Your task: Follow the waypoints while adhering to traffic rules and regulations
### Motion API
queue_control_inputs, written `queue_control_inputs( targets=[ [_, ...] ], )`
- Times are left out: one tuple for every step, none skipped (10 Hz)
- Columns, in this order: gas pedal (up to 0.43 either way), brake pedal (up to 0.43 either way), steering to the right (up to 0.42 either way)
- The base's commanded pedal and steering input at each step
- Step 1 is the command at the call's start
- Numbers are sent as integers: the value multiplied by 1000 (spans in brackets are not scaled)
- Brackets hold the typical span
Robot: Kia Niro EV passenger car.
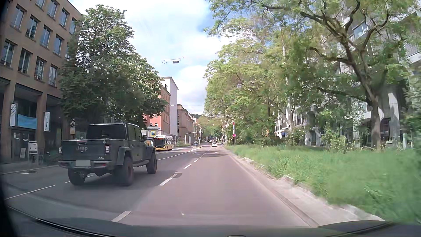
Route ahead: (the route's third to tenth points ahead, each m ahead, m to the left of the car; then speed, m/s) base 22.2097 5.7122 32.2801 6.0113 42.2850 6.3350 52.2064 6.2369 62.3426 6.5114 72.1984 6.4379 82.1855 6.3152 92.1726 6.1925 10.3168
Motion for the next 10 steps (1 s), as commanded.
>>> queue_control_inputs(
  targets=[
    [98, 0, 3],
    [98, 0, 3],
    [98, 0, 3],
    [98, 0, 4],
    [98, 0, 4],
    [98, 0, 3],
    [98, 0, 2],
    [98, 0, 1],
    [98, 0, -3],
    [98, 0, -8]
  ],
)
